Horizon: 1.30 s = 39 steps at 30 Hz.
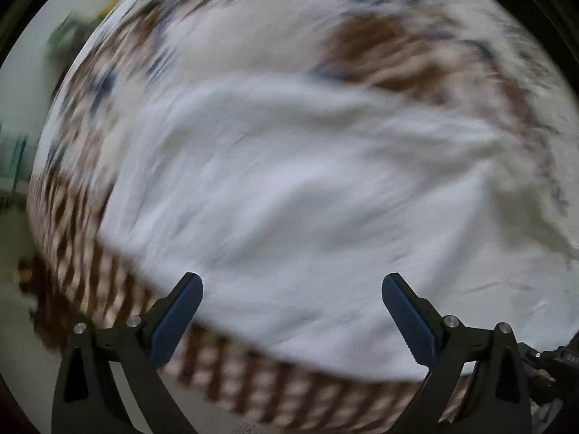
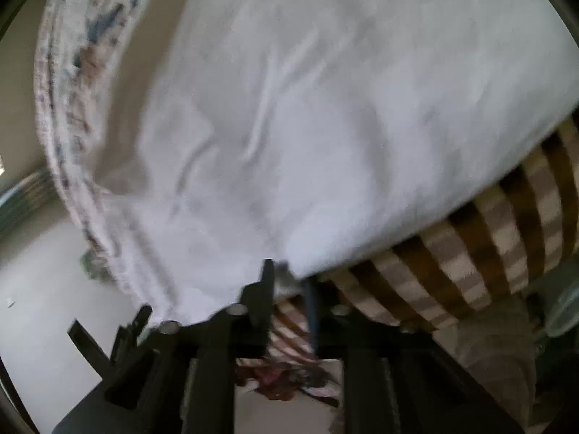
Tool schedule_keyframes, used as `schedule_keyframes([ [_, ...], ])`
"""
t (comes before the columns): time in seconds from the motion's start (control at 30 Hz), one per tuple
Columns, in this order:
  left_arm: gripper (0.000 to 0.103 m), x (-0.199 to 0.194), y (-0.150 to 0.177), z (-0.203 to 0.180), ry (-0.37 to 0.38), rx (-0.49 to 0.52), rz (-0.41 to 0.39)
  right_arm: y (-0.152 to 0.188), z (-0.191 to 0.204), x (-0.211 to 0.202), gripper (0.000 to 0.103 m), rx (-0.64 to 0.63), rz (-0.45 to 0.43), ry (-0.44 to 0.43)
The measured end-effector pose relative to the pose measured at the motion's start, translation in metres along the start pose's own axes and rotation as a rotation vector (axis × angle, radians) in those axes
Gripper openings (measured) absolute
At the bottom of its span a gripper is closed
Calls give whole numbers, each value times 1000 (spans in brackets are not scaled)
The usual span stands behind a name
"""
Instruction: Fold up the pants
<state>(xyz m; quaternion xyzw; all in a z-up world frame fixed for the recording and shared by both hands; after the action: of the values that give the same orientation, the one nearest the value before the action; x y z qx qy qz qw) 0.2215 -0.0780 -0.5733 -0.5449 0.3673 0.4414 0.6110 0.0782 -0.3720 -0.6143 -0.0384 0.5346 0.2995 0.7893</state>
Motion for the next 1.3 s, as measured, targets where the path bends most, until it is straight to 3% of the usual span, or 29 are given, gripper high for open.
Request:
schedule_keyframes([
  [0.03,102,0,-10,-20,36,26,-19,-4,0,-9,39,-9,-29,-11],
  [0.17,102,18,-44,-98,100,158,-78,-28,-14,-53,41,-38,-170,21],
  [0.2,102,26,-53,-114,100,192,-88,-35,-21,-65,38,-39,-210,45],
  [0.27,102,46,-69,-149,91,246,-92,-53,-40,-94,21,-42,-323,119],
  [0.43,103,96,-79,-172,45,278,-51,-96,-84,-143,20,19,-455,133],
  [0.57,102,81,-82,-171,11,245,-55,-124,-128,-174,21,125,-477,114],
  [0.67,102,37,-72,-190,36,222,-88,-139,-160,-202,32,204,-536,66],
  [0.73,102,14,-57,-211,74,234,-93,-146,-180,-219,57,242,-599,73],
  [0.83,102,-3,-23,-257,156,280,-46,-162,-213,-238,58,294,-658,54],
  [0.93,102,3,19,-303,227,331,41,-185,-246,-234,58,324,-655,-49],
  [1.0,102,13,41,-327,251,355,97,-193,-261,-228,58,351,-650,-81],
  [1.07,103,25,60,-347,252,393,143,-199,-273,-224,58,384,-661,-167],
  [1.13,103,32,66,-358,214,438,127,-205,-278,-229,58,377,-702,-247],
  [1.23,103,45,61,-358,222,402,148,-214,-280,-234,58,373,-746,-344],
  [1.3,103,49,57,-355,223,384,155,-223,-282,-232,58,368,-745,-356],
])
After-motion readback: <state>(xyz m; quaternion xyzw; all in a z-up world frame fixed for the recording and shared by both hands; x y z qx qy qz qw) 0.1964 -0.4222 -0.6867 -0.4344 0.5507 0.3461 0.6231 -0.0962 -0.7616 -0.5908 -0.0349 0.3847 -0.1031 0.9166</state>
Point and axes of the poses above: each gripper's, at about its wrist camera, not at the fingertips, and x roughly the way its jaws point, z to its left, y to its underside, the point moved 2 cm from there along x, roughly the way its jaws point, and after that the axes turned 15 degrees about -z, right-handed, at the moved point
